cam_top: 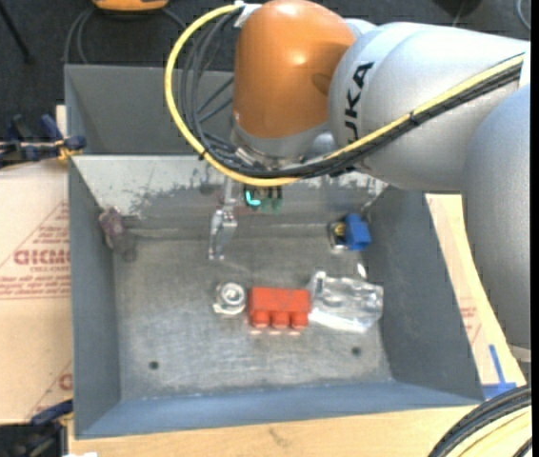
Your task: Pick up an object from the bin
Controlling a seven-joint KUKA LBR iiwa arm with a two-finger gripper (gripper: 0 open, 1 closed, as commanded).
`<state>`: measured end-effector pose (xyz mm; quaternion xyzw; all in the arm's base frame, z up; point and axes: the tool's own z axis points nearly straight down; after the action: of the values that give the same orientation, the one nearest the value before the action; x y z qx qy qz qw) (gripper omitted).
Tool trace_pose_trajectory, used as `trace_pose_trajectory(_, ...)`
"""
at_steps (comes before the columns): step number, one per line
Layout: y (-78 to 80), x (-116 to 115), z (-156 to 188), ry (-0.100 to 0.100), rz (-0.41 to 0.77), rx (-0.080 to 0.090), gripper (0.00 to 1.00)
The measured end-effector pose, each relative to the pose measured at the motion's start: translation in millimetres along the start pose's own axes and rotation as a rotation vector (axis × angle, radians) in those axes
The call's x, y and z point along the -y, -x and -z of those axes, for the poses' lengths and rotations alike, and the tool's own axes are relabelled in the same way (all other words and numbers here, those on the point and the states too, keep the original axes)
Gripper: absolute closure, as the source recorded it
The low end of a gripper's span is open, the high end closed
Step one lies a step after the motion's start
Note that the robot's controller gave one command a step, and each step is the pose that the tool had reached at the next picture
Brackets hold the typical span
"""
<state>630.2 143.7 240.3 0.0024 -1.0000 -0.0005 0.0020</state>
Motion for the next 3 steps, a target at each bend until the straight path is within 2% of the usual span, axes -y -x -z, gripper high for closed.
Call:
trace_pose_trajectory(1, -59.1, 79.8, -167.5, 0.001, 0.191, 0.017, 0.0)
trace_pose_trajectory(2, -56.1, 126.0, -138.0, -0.002, 0.13, 0.011, 0.0)
trace_pose_trajectory(3, -48.4, 132.6, -139.8, 0.0, 0.096, 0.01, 0.0)
